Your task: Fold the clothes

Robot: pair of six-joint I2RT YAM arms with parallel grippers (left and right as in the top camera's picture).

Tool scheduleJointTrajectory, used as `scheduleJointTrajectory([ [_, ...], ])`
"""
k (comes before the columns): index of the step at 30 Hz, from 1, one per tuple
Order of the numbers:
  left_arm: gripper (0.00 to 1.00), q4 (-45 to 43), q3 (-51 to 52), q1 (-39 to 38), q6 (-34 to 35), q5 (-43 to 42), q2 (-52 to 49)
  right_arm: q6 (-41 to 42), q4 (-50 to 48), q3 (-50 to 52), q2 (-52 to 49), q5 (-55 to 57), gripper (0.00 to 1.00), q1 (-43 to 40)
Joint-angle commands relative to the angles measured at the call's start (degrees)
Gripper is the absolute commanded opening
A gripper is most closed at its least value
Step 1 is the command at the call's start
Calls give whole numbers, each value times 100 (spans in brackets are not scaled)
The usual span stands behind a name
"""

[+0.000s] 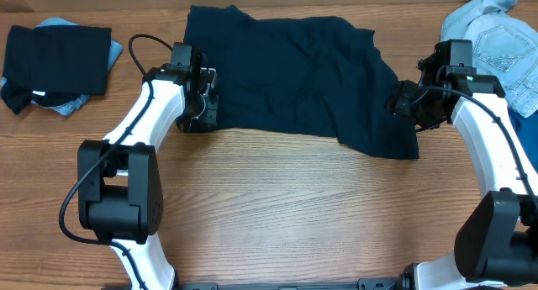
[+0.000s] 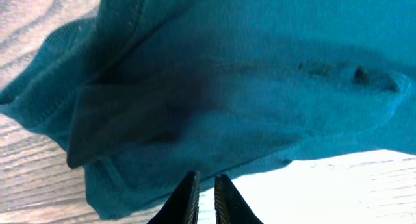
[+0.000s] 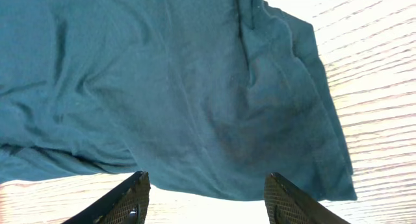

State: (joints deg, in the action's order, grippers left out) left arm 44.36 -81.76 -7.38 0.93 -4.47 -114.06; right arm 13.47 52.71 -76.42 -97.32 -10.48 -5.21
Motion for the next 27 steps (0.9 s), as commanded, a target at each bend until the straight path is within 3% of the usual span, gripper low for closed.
scheduleJointTrajectory([
  [1,13,57,7,33,-76,70,-245,28,15,35,-13,90,61,-13],
  [14,8,254,22,33,-92,315,-363,24,181,35,-13,107,59,-13],
  [27,7,-240,-7,35,184,-192,-304,4,205,35,-11,149,59,-13],
])
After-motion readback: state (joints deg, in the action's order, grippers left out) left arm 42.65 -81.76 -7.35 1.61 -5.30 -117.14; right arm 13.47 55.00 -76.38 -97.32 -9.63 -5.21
